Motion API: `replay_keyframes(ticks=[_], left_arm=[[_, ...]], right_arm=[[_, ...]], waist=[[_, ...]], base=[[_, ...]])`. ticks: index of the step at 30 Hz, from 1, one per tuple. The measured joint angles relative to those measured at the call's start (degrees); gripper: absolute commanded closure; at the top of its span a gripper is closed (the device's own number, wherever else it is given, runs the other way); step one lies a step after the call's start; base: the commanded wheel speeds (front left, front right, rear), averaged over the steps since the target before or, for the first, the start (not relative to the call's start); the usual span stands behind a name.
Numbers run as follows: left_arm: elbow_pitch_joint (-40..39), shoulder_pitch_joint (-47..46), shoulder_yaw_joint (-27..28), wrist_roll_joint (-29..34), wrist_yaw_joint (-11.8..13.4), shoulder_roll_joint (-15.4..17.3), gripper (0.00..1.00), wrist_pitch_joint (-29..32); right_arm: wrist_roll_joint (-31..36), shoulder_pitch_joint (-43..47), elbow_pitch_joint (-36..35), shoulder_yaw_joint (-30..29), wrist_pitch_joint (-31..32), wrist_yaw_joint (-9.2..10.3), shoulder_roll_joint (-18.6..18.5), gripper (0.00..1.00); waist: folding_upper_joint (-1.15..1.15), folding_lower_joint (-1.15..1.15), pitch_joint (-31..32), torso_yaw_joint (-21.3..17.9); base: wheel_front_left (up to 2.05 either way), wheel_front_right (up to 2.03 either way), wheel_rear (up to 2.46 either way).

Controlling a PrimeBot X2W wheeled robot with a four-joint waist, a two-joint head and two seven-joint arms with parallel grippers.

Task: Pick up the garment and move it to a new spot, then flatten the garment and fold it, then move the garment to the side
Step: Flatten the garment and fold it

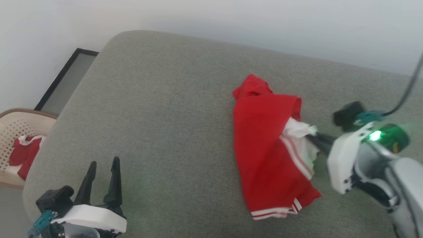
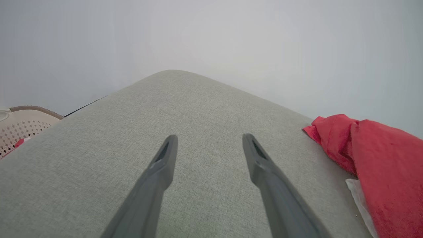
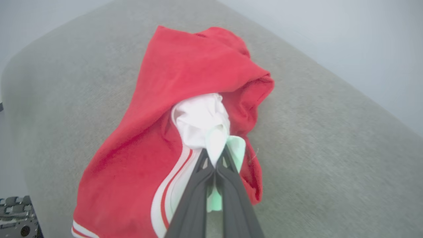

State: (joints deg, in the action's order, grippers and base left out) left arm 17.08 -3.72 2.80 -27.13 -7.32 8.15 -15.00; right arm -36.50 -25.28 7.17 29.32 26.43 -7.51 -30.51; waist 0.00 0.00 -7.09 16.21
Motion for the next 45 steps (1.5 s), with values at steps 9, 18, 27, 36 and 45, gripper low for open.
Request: replay_keyframes(ticks=[9,18,27,36,45], left_arm=[[-0.48,0.27,0.47,0.00,0.00,0.26,0.00,0.00],[-0.44,-0.62,-0.10,0.00,0.00,0.65,0.00,0.00],[-0.18,-2.45,-0.60,-0.01,0.00,1.14,0.00,0.00],[-0.02,-3.86,-2.29,-0.38,0.00,3.04,0.00,0.00],[-2.18,-6.35,-5.11,-2.18,0.00,7.48,0.00,3.25]], right_arm=[[1.98,4.03,-2.59,-16.90,2.35,-0.02,-3.01,1.00],[4.16,8.56,5.36,-29.96,2.81,-0.02,-4.01,1.00],[3.67,8.48,18.53,-31.21,1.75,-0.02,-1.80,1.00],[2.40,3.77,24.81,-27.03,-0.07,-0.02,-1.51,0.00],[0.65,2.55,21.01,-24.40,-4.03,-0.02,-1.62,0.00]], waist=[[0.00,0.00,0.10,-2.40],[0.00,0.00,-0.96,-3.38],[0.00,0.00,-2.59,-3.66],[0.00,0.00,-3.04,-4.71],[0.00,0.00,-1.40,-7.55]], base=[[0.00,0.00,0.00],[0.00,0.00,0.00],[0.00,0.00,0.00],[0.00,0.00,0.00],[0.00,0.00,0.00]])
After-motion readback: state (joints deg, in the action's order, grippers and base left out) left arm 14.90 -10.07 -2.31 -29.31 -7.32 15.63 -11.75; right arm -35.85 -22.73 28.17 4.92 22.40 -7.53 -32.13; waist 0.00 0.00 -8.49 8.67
